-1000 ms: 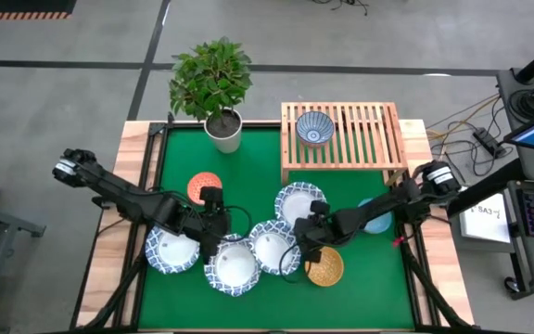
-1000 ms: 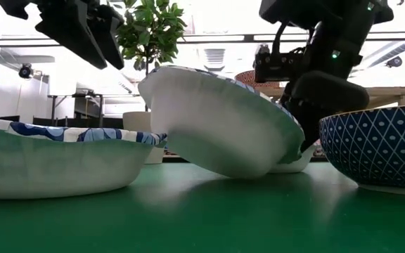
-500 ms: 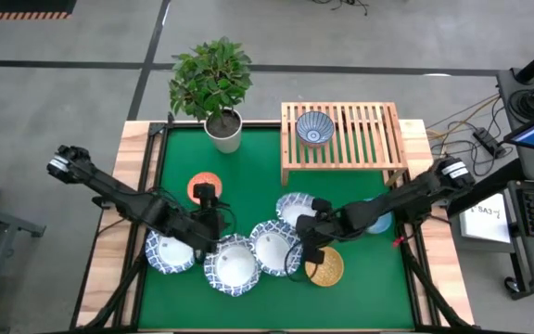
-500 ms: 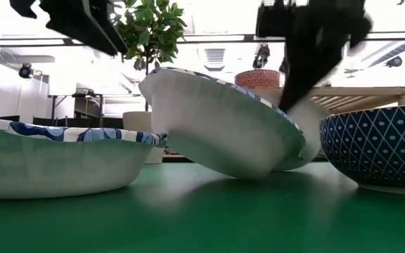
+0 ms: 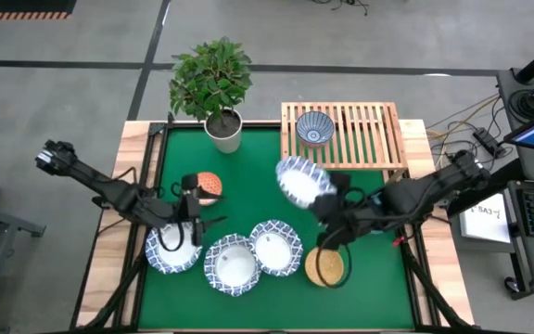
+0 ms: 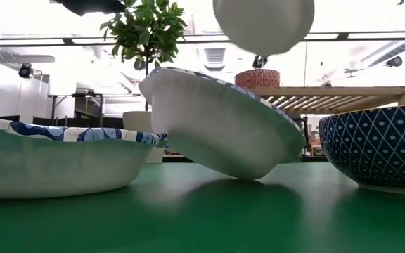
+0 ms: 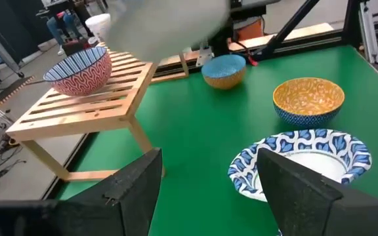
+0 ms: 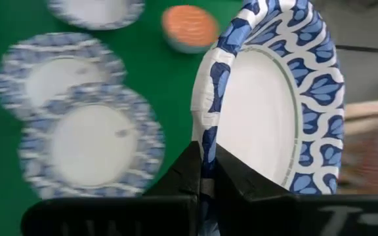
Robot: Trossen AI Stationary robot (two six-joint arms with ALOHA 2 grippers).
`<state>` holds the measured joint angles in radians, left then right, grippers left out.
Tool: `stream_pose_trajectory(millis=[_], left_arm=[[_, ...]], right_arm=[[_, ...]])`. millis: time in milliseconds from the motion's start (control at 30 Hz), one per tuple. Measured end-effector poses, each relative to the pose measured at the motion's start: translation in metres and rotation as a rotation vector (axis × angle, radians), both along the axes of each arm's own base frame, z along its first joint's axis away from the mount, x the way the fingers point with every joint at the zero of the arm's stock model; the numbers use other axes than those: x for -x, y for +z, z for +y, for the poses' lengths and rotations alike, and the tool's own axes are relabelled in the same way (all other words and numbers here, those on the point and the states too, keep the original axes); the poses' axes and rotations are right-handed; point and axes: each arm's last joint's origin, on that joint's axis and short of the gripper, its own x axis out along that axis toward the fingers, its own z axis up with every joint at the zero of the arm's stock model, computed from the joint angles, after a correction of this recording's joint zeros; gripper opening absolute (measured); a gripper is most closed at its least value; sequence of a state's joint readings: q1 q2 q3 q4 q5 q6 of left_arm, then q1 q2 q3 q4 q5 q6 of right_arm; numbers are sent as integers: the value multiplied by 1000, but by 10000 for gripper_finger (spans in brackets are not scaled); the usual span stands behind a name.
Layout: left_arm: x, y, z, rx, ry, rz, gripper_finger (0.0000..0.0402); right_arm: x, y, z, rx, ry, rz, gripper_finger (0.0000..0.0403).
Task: Place and stack bowls onto a shelf
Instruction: Put the white patterned bowl on the shelf
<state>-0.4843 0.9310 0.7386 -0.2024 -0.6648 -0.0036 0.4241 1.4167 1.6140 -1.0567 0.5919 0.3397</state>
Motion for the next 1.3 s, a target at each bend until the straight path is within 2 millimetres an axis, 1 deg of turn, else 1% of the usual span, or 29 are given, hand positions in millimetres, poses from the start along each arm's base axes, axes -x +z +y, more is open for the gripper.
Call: stream_pose_trajectory(millis=[100,200,300,367,400,467,567,733,833,967,1167,1300], left_arm=[[1,1,1,11,1,-9,232],[1,0,0,9,2,-4,232],[-1,-2,-1,5,2,5,232],[-3,-3,-1,1,2,13,232],[-3,-4,-2,-1,2,16,232],[-5,-5,-3,-4,2,21,232],[-6,-6,-3,2,5,21,232],[-6,-6,-3,17,13,16,232],[-6,-6,-3,18,14,17,232],[-6,-7,-3,17,16,18,232],[-6,-7,-3,17,17,18,232],[-6,-7,-3,18,17,16,232]], right_arm=[[10,20,-11,65,-57,19,11],[22,33,-25,127,-143,61,11],[36,38,-44,178,-280,138,11],[37,38,-59,154,-356,131,11],[40,38,-66,136,-358,133,11],[41,35,-82,119,-394,163,11],[48,27,-111,123,-545,208,11],[64,12,-153,113,-671,321,11],[74,-1,-172,74,-707,400,11],[80,-19,-185,57,-739,486,12],[76,-36,-188,56,-715,547,12],[70,-45,-189,36,-675,534,13]])
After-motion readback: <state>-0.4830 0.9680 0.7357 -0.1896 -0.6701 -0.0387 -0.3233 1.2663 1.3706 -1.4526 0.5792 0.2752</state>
